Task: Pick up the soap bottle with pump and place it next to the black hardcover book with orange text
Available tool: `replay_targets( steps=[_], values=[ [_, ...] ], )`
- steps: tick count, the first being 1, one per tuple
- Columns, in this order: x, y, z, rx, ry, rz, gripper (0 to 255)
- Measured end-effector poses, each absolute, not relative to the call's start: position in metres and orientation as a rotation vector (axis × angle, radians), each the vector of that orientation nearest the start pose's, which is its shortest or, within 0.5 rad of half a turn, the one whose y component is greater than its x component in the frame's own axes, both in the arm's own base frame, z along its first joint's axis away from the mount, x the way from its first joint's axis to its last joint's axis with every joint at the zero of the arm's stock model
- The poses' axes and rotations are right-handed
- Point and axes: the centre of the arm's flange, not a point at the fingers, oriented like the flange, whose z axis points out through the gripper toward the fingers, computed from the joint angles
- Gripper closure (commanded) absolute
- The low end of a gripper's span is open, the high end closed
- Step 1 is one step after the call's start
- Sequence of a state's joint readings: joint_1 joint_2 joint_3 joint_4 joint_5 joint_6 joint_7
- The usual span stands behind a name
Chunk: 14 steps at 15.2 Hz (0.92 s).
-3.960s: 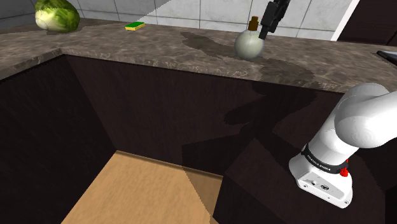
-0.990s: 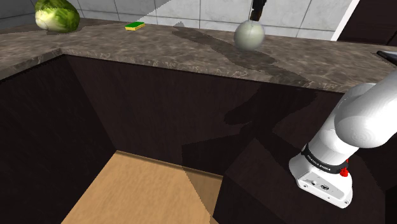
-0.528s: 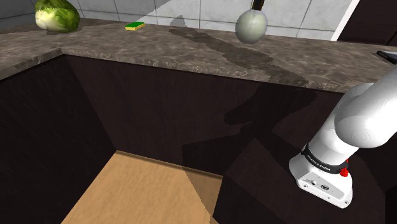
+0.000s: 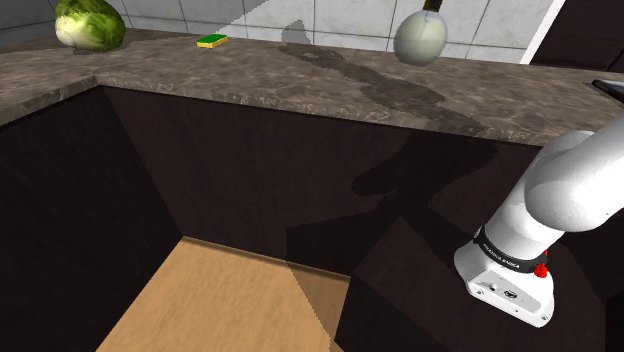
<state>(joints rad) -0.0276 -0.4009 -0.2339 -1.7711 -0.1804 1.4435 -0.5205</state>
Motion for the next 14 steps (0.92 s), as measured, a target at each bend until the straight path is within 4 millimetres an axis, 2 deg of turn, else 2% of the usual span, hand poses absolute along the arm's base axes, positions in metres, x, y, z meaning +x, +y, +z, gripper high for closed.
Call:
replay_targets(
  steps=[14],
  values=[
    [0.243, -0.268, 0.705, -3.221, -0.398, -0.040, 255]
  ],
)
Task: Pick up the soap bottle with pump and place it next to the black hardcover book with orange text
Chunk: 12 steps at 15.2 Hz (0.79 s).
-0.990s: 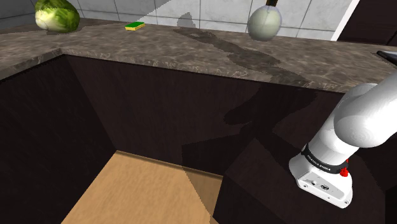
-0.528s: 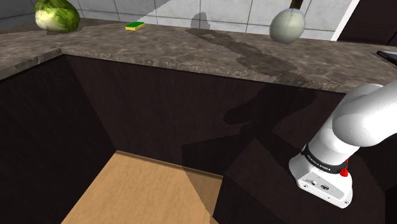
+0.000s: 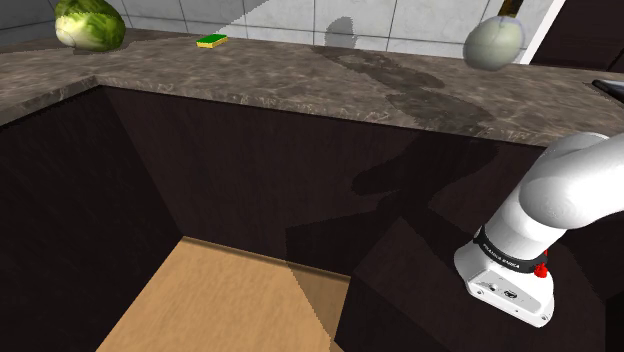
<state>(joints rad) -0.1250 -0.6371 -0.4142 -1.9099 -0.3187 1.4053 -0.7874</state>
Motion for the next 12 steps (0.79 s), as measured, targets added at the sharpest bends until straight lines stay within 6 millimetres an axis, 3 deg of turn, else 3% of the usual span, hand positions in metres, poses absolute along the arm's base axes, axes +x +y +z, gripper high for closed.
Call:
replay_targets(
  steps=[12],
  values=[
    [0.117, -0.366, 0.705, -3.221, -0.397, -0.041, 255]
  ],
)
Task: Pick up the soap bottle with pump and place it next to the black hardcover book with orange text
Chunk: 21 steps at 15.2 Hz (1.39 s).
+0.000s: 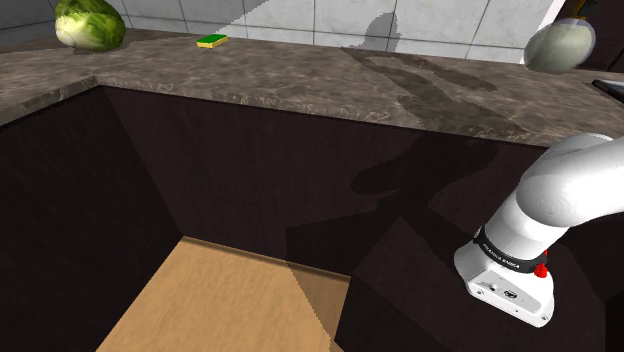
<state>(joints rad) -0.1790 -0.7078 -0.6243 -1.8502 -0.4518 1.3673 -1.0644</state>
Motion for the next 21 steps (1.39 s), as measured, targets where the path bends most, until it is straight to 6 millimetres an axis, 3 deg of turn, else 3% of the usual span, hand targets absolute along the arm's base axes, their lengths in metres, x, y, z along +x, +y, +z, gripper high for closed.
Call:
replay_targets(
  steps=[5, 14, 21],
  values=[
    [0.068, -0.414, 0.709, -3.221, -0.397, -0.041, 255],
    [-0.019, -0.479, 0.705, -3.220, -0.398, -0.042, 255],
    [-0.027, -0.485, 0.671, -3.220, -0.399, -0.040, 255]
  ],
)
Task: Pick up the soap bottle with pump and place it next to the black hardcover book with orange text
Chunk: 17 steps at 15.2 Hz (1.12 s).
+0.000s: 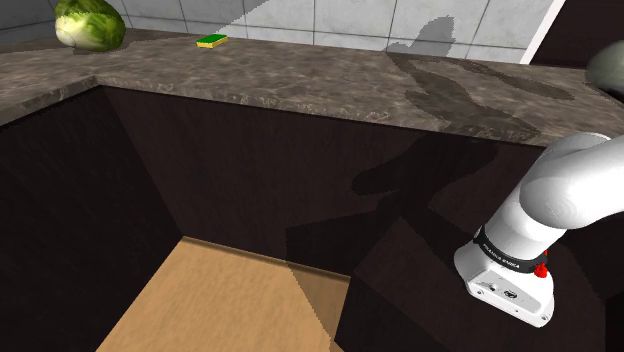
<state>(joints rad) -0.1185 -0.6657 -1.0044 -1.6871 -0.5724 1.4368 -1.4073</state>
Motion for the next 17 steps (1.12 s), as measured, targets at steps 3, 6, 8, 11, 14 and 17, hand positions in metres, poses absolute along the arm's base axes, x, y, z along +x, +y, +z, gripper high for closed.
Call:
replay_targets(
  steps=[3, 6, 8, 11, 14, 17],
  values=[
    [-0.025, -0.485, 0.656, -3.220, -0.399, -0.040, 255],
    [-0.025, -0.485, 0.638, -3.220, -0.399, -0.039, 255],
    [-0.026, -0.485, 0.633, -3.220, -0.399, -0.040, 255],
    [-0.025, -0.485, 0.631, -3.221, -0.399, -0.040, 255],
    [-0.025, -0.485, 0.631, -3.221, -0.400, -0.040, 0],
    [-0.025, -0.485, 0.631, -3.221, -0.400, -0.040, 0]
  ],
)
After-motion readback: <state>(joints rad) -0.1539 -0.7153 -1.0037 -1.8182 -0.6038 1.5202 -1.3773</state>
